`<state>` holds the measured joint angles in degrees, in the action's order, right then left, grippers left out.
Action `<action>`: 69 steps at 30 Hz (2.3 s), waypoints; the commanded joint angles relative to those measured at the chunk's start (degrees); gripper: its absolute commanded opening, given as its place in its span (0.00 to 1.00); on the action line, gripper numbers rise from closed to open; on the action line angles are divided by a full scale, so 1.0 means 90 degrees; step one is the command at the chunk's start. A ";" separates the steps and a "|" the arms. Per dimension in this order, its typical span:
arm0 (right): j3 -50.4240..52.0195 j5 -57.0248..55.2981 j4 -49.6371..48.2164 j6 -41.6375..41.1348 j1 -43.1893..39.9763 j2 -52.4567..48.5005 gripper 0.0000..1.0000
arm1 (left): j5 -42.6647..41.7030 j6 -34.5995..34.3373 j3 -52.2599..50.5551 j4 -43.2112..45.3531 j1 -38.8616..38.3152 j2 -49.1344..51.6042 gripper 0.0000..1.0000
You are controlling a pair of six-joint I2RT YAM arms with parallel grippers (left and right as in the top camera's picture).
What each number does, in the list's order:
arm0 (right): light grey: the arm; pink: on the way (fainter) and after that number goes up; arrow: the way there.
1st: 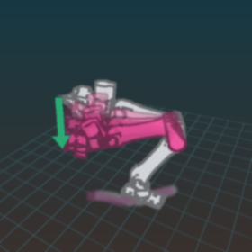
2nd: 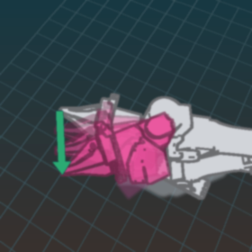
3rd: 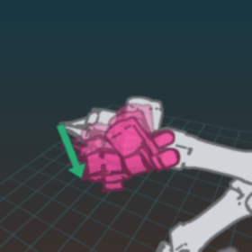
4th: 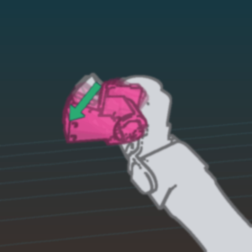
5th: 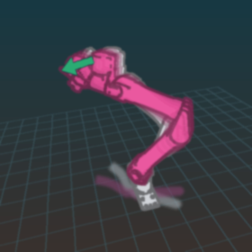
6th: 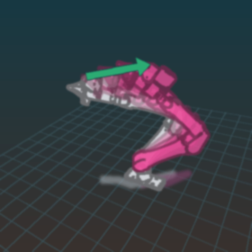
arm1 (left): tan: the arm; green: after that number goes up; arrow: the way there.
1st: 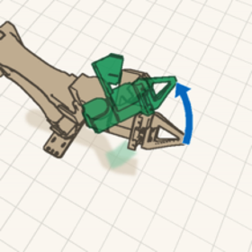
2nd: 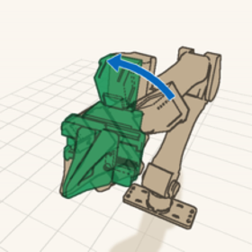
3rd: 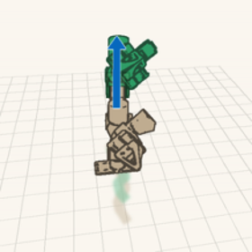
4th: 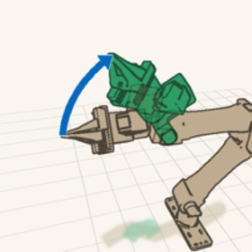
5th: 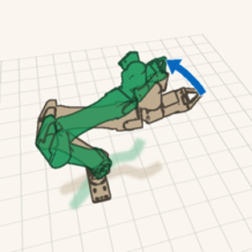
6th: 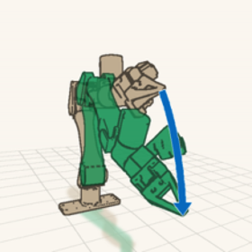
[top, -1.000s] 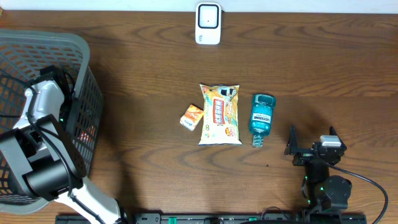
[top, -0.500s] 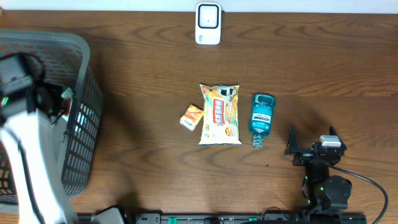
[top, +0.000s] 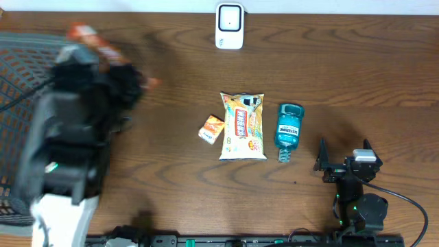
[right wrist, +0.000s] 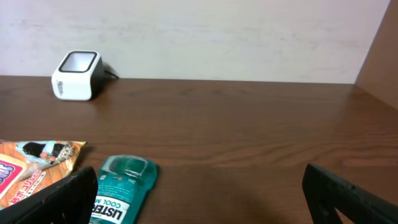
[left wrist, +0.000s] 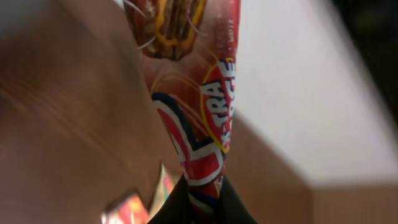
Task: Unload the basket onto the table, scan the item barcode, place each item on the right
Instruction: 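Carry the chocolate bar onto the snack bag and release, withdraw, then reach the left gripper into the basket and grasp the green snack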
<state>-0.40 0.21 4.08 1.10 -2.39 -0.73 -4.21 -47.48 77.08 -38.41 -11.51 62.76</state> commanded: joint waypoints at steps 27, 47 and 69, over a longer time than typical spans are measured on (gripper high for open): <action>0.0005 -0.0007 0.0027 0.0078 -0.0046 0.0015 0.99 | 0.0090 0.1124 0.0155 0.1314 -0.4199 0.5243 0.80; 0.0005 -0.0007 0.0027 0.0078 -0.0046 0.0015 0.99 | 0.1285 0.2229 0.1751 -0.1826 0.0267 0.0899 1.00; 0.0005 -0.0007 0.0027 0.0078 -0.0046 0.0015 0.99 | 0.0801 0.2339 0.1112 -0.2917 0.4670 0.3383 0.98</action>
<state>-0.40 0.19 4.05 1.10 -2.39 -0.73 5.74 -28.18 88.66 -65.98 30.59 90.00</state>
